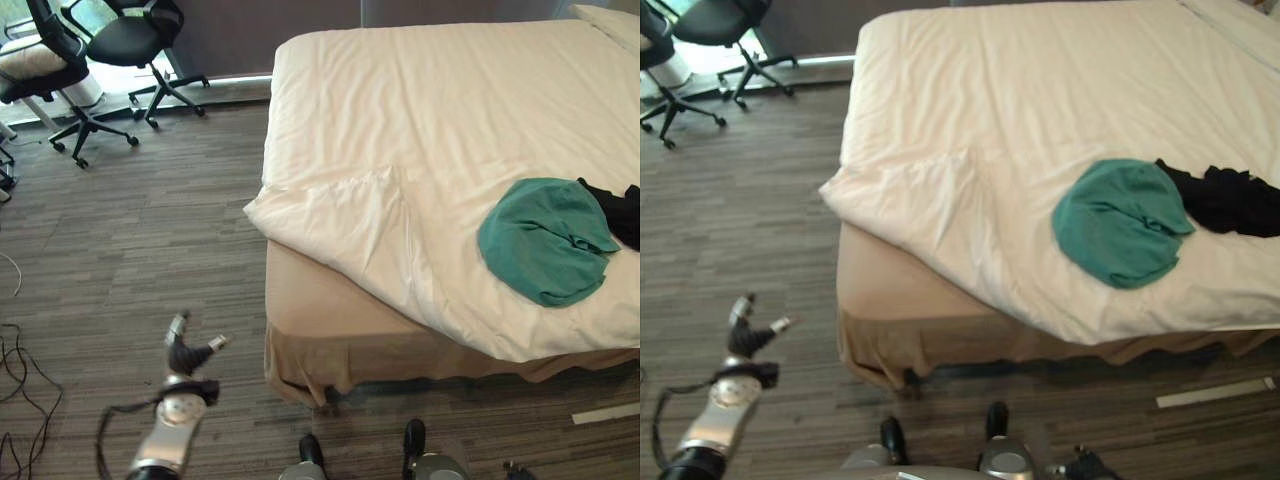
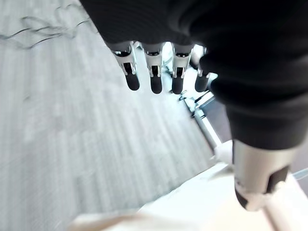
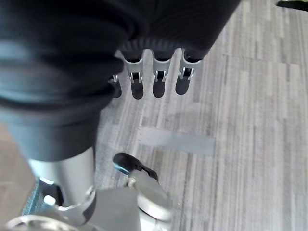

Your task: Tidy up the quilt and then pick up the clothes from the bed and put them into the laundry hamper.

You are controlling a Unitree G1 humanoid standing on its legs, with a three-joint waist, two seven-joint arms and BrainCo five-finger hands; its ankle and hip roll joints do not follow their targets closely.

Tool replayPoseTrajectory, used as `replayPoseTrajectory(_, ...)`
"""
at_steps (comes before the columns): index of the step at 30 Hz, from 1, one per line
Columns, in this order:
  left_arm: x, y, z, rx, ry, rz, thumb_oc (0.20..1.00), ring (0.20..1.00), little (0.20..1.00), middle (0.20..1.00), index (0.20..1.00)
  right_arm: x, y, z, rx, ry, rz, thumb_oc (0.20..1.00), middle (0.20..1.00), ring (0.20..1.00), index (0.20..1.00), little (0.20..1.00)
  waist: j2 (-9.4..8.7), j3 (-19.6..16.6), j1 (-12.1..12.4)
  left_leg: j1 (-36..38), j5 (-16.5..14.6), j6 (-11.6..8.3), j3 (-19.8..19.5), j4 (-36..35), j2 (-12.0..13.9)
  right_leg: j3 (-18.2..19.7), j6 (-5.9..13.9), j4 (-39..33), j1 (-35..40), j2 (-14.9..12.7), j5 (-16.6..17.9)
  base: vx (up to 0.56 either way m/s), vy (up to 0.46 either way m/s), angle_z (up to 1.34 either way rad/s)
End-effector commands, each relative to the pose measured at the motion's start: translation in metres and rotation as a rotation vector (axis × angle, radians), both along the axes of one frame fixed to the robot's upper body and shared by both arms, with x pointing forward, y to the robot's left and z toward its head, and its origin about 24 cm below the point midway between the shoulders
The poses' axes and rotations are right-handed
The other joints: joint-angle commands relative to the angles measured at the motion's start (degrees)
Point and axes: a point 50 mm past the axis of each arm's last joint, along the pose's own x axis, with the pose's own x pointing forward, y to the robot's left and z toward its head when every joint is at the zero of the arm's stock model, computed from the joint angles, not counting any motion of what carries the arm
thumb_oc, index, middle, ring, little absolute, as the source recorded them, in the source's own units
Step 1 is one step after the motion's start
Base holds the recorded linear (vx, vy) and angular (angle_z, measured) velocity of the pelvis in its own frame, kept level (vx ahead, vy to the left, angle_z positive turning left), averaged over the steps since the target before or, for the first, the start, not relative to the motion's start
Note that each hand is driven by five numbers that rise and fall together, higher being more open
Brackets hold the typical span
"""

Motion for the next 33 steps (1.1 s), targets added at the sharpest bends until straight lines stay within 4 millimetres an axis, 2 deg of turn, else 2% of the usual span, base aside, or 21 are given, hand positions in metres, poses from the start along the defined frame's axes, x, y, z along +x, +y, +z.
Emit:
replayPoseTrajectory(1, 0.017, 0.011, 0.047, 0.181, -0.2, -0.026, 1.0, 1.0, 1.0, 1.0, 1.0, -0.003, 0.002, -0.002, 0.001, 0.036, 0.047, 1.0, 1.0, 1.0, 1.0, 1.0, 0.34, -1.9, -1.6, 0.9, -0.7, -0.38, 0.9, 1.5, 1.0, 0.8, 4.97, 0.1, 3.6, -2.1, -7.8, 0.06, 0.01, -0.15)
replayPoseTrajectory(2, 0.016, 0.011, 0.048, 0.182, -0.2, -0.026, 1.0, 1.0, 1.0, 1.0, 1.0, -0.003, 0.002, -0.002, 0.001, 0.036, 0.047, 1.0, 1.0, 1.0, 1.0, 1.0, 0.33, -1.9, -1.5, 1.0, -0.7, -0.38, 0.9, 1.4, 1.0, 0.9, 4.97, 0.1, 3.6, -2.1, -7.8, 0.06, 0.022, -0.11)
replayPoseTrajectory(4, 0.031, 0.0, 0.084, 0.25, -0.33, -0.118, 1.0, 1.0, 1.0, 1.0, 1.0, -0.009, 0.001, -0.002, 0.005, 0.063, 0.079, 1.0, 1.0, 1.0, 1.0, 1.0, 1.06, -1.8, -2.5, 1.3, -0.9, -0.47, 1.6, 0.6, 0.9, 1.2, 5.28, 0.1, 2.9, -2.4, -7.6, 0.04, 0.038, -0.13)
replayPoseTrajectory(7, 0.046, -0.014, 0.112, 0.286, -0.425, -0.195, 1.0, 1.0, 1.0, 1.0, 1.0, -0.004, 0.0, -0.001, 0.001, 0.061, 0.112, 1.0, 1.0, 1.0, 1.0, 1.0, 1.73, -1.5, -3.8, 0.7, -1.1, -0.41, 2.3, 0.2, 0.7, 2.1, 5.67, 0.1, 1.1, -2.7, -6.9, -0.02, 0.051, -0.12)
replayPoseTrajectory(8, 0.064, -0.028, 0.122, 0.318, -0.447, -0.247, 1.0, 1.0, 1.0, 1.0, 1.0, 0.004, -0.001, 0.0, -0.004, 0.044, 0.131, 1.0, 1.0, 1.0, 1.0, 1.0, 2.22, -1.2, -5.1, -0.4, -1.2, -0.33, 2.7, 0.1, 0.5, 3.0, 5.95, 0.1, -1.1, -2.9, -6.1, -0.07, 0.059, -0.13)
replayPoseTrajectory(10, 0.065, -0.029, 0.123, 0.318, -0.449, -0.249, 1.0, 1.0, 1.0, 1.0, 1.0, 0.004, -0.001, 0.0, -0.003, 0.043, 0.129, 1.0, 1.0, 1.0, 1.0, 1.0, 2.25, -1.2, -4.9, -0.6, -1.2, -0.32, 2.8, 0.1, 0.5, 3.1, 5.95, 0.1, -1.3, -2.9, -6.1, -0.07, 0.04, -0.15)
replayPoseTrajectory(11, 0.087, -0.043, 0.137, 0.393, -0.458, -0.3, 1.0, 1.0, 1.0, 1.0, 1.0, 0.02, -0.002, 0.003, -0.015, 0.002, 0.151, 1.0, 1.0, 1.0, 1.0, 1.0, 2.57, -0.7, -6.3, -2.4, -1.2, -0.16, 3.3, 0.1, 0.2, 4.1, 6.24, 0.1, -4.1, -3.2, -5.1, -0.11, 0.047, -0.19)
replayPoseTrajectory(13, 0.095, -0.048, 0.145, 0.435, -0.466, -0.309, 1.0, 1.0, 1.0, 1.0, 1.0, 0.027, -0.002, 0.005, -0.02, -0.019, 0.158, 1.0, 1.0, 1.0, 1.0, 1.0, 2.62, -0.6, -6.5, -3.4, -1.2, -0.1, 3.6, 0.1, 0.1, 4.7, 6.35, 0.1, -5.6, -3.3, -4.6, -0.08, 0.055, -0.19)
replayPoseTrajectory(14, 0.11, -0.053, 0.164, 0.543, -0.492, -0.303, 1.0, 1.0, 1.0, 1.0, 1.0, 0.049, -0.002, 0.012, -0.045, -0.09, 0.207, 1.0, 1.0, 1.0, 1.0, 1.0, 2.73, 0.4, -8.2, -4.9, -2.2, -0.36, 3.6, 0.3, -0.3, 6.1, 7.08, 0.2, -7.9, -3.6, -4.4, -0.1, 0.029, -0.19)
replayPoseTrajectory(16, 0.121, -0.057, 0.176, 0.609, -0.513, -0.29, 1.0, 1.0, 1.0, 1.0, 1.0, 0.06, 0.001, 0.014, -0.049, -0.124, 0.233, 1.0, 1.0, 1.0, 1.0, 1.0, 2.26, 1.4, -8.2, -7.2, -0.9, 0.11, 4.8, 0.8, -0.1, 6.4, 6.69, 0.5, -10.5, -3.7, -2.7, -0.16, 0.0, -0.31)
replayPoseTrajectory(18, 0.136, -0.059, 0.194, 0.731, -0.509, -0.262, 1.0, 1.0, 1.0, 1.0, 1.0, 0.068, 0.005, 0.017, -0.06, -0.162, 0.265, 1.0, 1.0, 1.0, 1.0, 1.0, 2.01, 2.3, -8.8, -9.4, -2.1, -0.25, 4.4, 2.3, -0.1, 7.5, 7.2, 1.2, -12.8, -4.2, -2.9, -0.06, 0.021, -0.35)
replayPoseTrajectory(21, 0.157, -0.055, 0.228, 1.06, -0.441, -0.195, 1.0, 1.0, 1.0, 1.0, 1.0, 0.081, 0.008, 0.021, -0.08, -0.219, 0.268, 1.0, 1.0, 1.0, 1.0, 1.0, 2.07, 4.4, -10.3, -14.2, -2.5, -0.29, 5.0, 5.2, 0.5, 8.3, 7.43, 3.0, -17.4, -5.3, -2.1, -0.09, 0.0, -0.14)
replayPoseTrajectory(24, 0.168, -0.054, 0.244, 1.233, -0.38, -0.164, 1.0, 1.0, 1.0, 1.0, 1.0, 0.088, 0.01, 0.023, -0.095, -0.244, 0.261, 1.0, 1.0, 1.0, 1.0, 1.0, 2.47, 5.7, -10.7, -16.8, -2.8, -0.27, 4.9, 7.1, 0.7, 8.5, 7.42, 4.4, -19.7, -6.0, -2.3, -0.1, -0.009, -0.13)
replayPoseTrajectory(25, 0.176, -0.045, 0.238, 1.357, -0.215, -0.147, 0.856, 0.856, 0.856, 0.856, 0.856, 0.096, 0.008, 0.026, -0.112, -0.262, 0.257, 1.0, 1.0, 1.0, 1.0, 1.0, 3.23, 7.0, -11.3, -18.6, -3.1, -0.14, 4.8, 8.6, 0.9, 8.8, 7.45, 6.1, -21.6, -6.5, -2.6, -0.12, -0.002, -0.09)
replayPoseTrajectory(26, 0.18, -0.036, 0.224, 1.409, -0.067, -0.145, 0.652, 0.652, 0.652, 0.652, 0.652, 0.101, 0.009, 0.028, -0.108, -0.281, 0.248, 1.0, 1.0, 1.0, 1.0, 1.0, 3.33, 7.4, -11.6, -19.3, -3.4, -0.04, 4.8, 9.5, 1.1, 9.1, 7.41, 7.2, -22.6, -6.6, -2.9, -0.11, -0.005, 0.0)
replayPoseTrajectory(27, 0.181, -0.03, 0.216, 1.431, 0.015, -0.148, 0.2, 0.2, 0.2, 0.2, 0.2, 0.104, 0.009, 0.029, -0.096, -0.293, 0.241, 1.0, 1.0, 1.0, 1.0, 1.0, 3.38, 7.5, -11.7, -19.5, -3.6, -0.04, 4.9, 10.0, 1.2, 9.1, 7.37, 7.5, -22.8, -6.6, -3.0, -0.04, -0.021, 0.03)
replayPoseTrajectory(29, 0.178, -0.017, 0.201, 1.411, 0.115, -0.143, 0.2, 0.2, 0.2, 0.2, 0.2, 0.104, 0.01, 0.03, -0.074, -0.308, 0.214, 1.0, 1.0, 1.0, 1.0, 1.0, 3.17, 7.5, -11.8, -19.1, -4.0, -0.11, 4.8, 10.6, 1.5, 9.2, 7.22, 7.6, -22.3, -6.4, -3.2, 0.0, -0.036, -0.08)
replayPoseTrajectory(30, 0.175, -0.011, 0.185, 1.384, 0.174, -0.159, 0.2, 0.2, 0.2, 0.2, 0.2, 0.103, 0.009, 0.03, -0.068, -0.31, 0.208, 1.0, 1.0, 1.0, 1.0, 1.0, 3.0, 7.4, -11.7, -18.6, -4.1, -0.17, 4.9, 10.7, 1.7, 9.2, 7.15, 7.5, -21.8, -6.2, -3.3, 0.07, -0.025, -0.18)
replayPoseTrajectory(31, 0.164, -0.001, 0.149, 1.283, 0.263, -0.205, 0.2, 0.2, 0.2, 0.2, 0.2, 0.101, 0.006, 0.031, -0.06, -0.317, 0.214, 1.0, 1.0, 1.0, 1.0, 1.0, 2.53, 6.6, -11.7, -16.3, -4.5, -0.31, 5.0, 10.3, 1.9, 9.1, 6.92, 6.7, -19.5, -5.6, -3.5, 0.07, -0.008, -0.17)
replayPoseTrajectory(32, 0.164, -0.001, 0.149, 1.283, 0.263, -0.205, 0.2, 0.2, 0.2, 0.2, 0.2, 0.101, 0.006, 0.031, -0.06, -0.317, 0.214, 1.0, 1.0, 1.0, 1.0, 1.0, 2.54, 6.6, -11.7, -16.3, -4.5, -0.31, 5.0, 10.3, 1.9, 9.1, 6.92, 6.7, -19.5, -5.6, -3.5, 0.13, -0.006, -0.19)
replayPoseTrajectory(33, 0.156, -0.001, 0.131, 1.222, 0.264, -0.256, 0.2, 0.2, 0.2, 0.2, 0.2, 0.099, 0.002, 0.035, -0.064, -0.327, 0.252, 1.0, 1.0, 1.0, 1.0, 1.0, 2.23, 5.3, -10.7, -14.3, -4.8, -0.42, 4.5, 10.1, 1.7, 8.4, 6.6, 6.0, -16.6, -5.1, -3.9, 0.08, -0.008, -0.23)
